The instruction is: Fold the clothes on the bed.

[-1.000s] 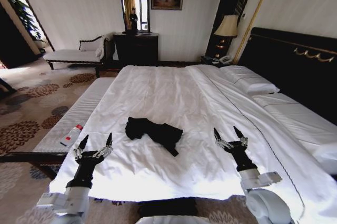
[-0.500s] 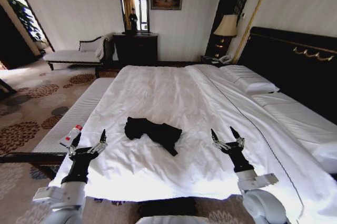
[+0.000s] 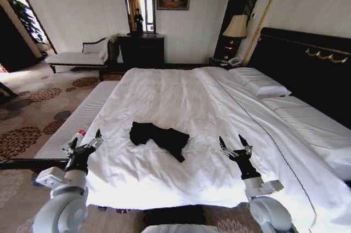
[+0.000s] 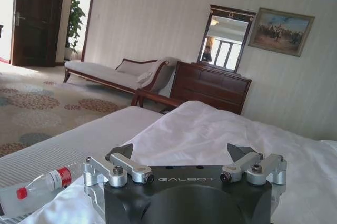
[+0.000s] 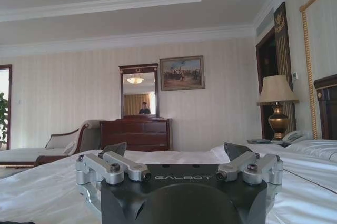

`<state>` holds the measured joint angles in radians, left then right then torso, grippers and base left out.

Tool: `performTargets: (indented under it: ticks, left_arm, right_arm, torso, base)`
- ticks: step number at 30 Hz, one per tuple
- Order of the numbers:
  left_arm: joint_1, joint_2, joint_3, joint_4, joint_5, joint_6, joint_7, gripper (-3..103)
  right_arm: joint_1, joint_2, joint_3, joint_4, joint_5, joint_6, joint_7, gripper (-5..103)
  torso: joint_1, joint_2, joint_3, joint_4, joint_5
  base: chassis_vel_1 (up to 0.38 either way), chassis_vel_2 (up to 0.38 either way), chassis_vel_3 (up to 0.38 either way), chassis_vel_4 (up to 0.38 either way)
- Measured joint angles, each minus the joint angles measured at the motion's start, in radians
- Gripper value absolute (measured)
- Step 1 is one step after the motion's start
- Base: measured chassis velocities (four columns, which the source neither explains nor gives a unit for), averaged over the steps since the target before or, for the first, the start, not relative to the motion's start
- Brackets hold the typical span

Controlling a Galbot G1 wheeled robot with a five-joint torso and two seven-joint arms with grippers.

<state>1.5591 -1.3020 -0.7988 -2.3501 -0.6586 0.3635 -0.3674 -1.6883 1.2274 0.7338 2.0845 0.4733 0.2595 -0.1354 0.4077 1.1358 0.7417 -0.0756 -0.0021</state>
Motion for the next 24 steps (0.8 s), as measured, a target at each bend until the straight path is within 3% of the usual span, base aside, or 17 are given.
performTargets:
  ticks: [3,6,7,8,10,11,12,13,14,16,19,22,24]
  left_arm:
    - [-0.043,0.018,0.01,0.041,-0.021,0.023,-0.006,100]
    - [-0.168,0.079,0.043,0.177,-0.12,0.121,-0.024,100]
    - [-0.168,0.079,0.043,0.177,-0.12,0.121,-0.024,100]
    - [-0.21,0.097,0.056,0.217,-0.169,0.159,-0.041,100]
    - [-0.317,0.123,0.086,0.272,-0.379,0.277,-0.135,100]
    - [-0.387,0.129,0.096,0.297,-0.534,0.338,-0.238,100]
    - [-0.387,0.129,0.096,0.297,-0.534,0.338,-0.238,100]
    - [-0.436,0.129,0.105,0.319,-0.621,0.365,-0.295,100]
    - [-0.48,0.129,0.12,0.348,-0.655,0.375,-0.324,100]
    - [-0.559,0.13,0.168,0.416,-0.669,0.385,-0.342,100]
    - [-0.648,0.129,0.223,0.507,-0.673,0.385,-0.36,100]
    - [-0.769,0.117,0.289,0.674,-0.614,0.384,-0.365,100]
    - [-0.791,0.114,0.299,0.705,-0.596,0.384,-0.362,100]
  right_arm:
    - [0.0,-0.003,0.004,-0.013,0.0,0.001,0.002,100]
    - [-0.001,-0.005,0.009,-0.045,-0.001,0.005,0.003,100]
    - [-0.001,-0.005,0.009,-0.045,-0.001,0.005,0.003,100]
    - [-0.001,-0.004,0.009,-0.055,-0.003,0.008,0.003,100]
    - [0.002,-0.002,0.008,-0.071,-0.007,0.011,0.004,100]
    - [0.006,-0.003,0.006,-0.078,-0.008,0.012,0.004,100]
    - [0.006,-0.003,0.006,-0.078,-0.008,0.012,0.004,100]
    - [0.01,-0.006,0.002,-0.084,-0.008,0.012,0.005,100]
    - [0.015,-0.011,-0.001,-0.09,-0.008,0.012,0.005,100]
    - [0.021,-0.019,-0.004,-0.098,-0.008,0.012,0.005,100]
    - [0.021,-0.027,-0.003,-0.1,-0.007,0.013,0.004,100]
    - [0.02,-0.033,0.001,-0.1,-0.004,0.016,0.004,100]
    - [0.02,-0.033,0.002,-0.1,-0.004,0.017,0.004,100]
  torso:
    - [0.0,0.0,0.0,0.0001,0.0001]
    - [0.0,0.0,0.0,0.0,0.0002]
    - [0.0,0.0,0.0,0.0,0.0002]
    - [0.0,0.0,0.0,0.0,0.0002]
    - [0.0,0.0,0.0,-0.0002,-0.0004]
    - [0.0,0.0,0.0,-0.0009,0.0003]
    - [0.0,0.0,0.0,-0.0009,0.0003]
    - [0.0,0.0,0.0,-0.0004,0.0006]
    - [0.0,0.0,0.0,-0.0003,0.0005]
    - [0.0,0.0,0.0,0.0005,0.0006]
    - [0.0,0.0,0.0,-0.0003,0.0004]
    - [0.0,0.0,0.0,-0.0001,0.0001]
    - [0.0,0.0,0.0,-0.0001,0.0001]
  base:
    - [0.0,0.0,0.0,0.0]
    - [0.0,0.0,0.0,0.0]
    - [0.0,0.0,0.0,0.0]
    - [0.0,0.0,0.0,0.0]
    - [0.0,0.0,0.0,0.0]
    - [0.0,0.0,0.0,0.0]
    - [0.0,0.0,0.0,0.0]
    - [0.0,0.0,0.0,0.0]
    - [0.0,0.0,0.0,0.0]
    - [0.0,0.0,0.0,0.0]
    - [0.0,0.0,0.0,0.0]
    - [0.0,0.0,0.0,0.0]
    - [0.0,0.0,0.0,0.0]
